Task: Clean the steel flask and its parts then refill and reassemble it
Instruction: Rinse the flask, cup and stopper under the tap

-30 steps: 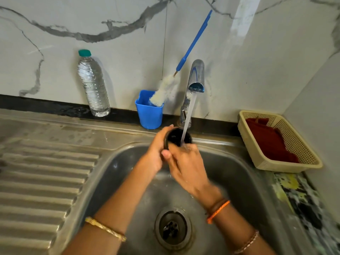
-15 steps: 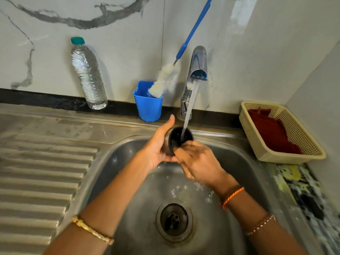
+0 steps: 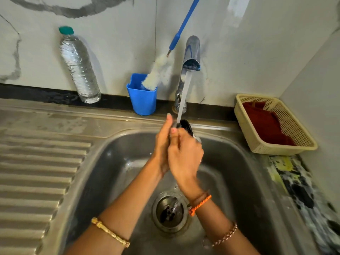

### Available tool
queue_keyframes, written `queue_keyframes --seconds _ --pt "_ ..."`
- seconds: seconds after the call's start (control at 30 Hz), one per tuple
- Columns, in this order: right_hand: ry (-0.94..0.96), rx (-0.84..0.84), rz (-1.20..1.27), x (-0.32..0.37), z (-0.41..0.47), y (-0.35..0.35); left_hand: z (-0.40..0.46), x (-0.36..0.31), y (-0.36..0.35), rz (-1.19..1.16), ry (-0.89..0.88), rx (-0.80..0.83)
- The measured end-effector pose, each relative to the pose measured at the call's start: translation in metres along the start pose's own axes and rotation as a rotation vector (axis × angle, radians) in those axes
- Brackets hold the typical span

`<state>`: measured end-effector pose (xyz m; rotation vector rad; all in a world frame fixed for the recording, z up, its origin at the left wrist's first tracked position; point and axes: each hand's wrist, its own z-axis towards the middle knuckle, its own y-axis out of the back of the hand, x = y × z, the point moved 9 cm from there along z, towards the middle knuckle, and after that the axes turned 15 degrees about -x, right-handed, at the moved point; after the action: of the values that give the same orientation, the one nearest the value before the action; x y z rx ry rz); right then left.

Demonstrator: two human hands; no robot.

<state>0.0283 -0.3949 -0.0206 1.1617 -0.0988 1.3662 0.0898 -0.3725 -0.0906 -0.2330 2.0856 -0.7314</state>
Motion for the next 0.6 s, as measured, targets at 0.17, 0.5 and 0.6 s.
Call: queue_keyframes --seconds 0.17,0.5,0.6 --pt "1.104 -0.027 -0.054 0.014 -0.02 0.008 0.001 -0.005 0.008 0.283 0.16 -0.046" --pt "1.05 -0.095 -0.38 0.008 -0.015 0.001 0.01 -0.016 0.009 0.245 0.107 -0.086" --pt "0.991 -0.062 -0.519 -0.001 -0.007 0.001 0.01 -0.017 0.006 0.305 0.113 -0.08"
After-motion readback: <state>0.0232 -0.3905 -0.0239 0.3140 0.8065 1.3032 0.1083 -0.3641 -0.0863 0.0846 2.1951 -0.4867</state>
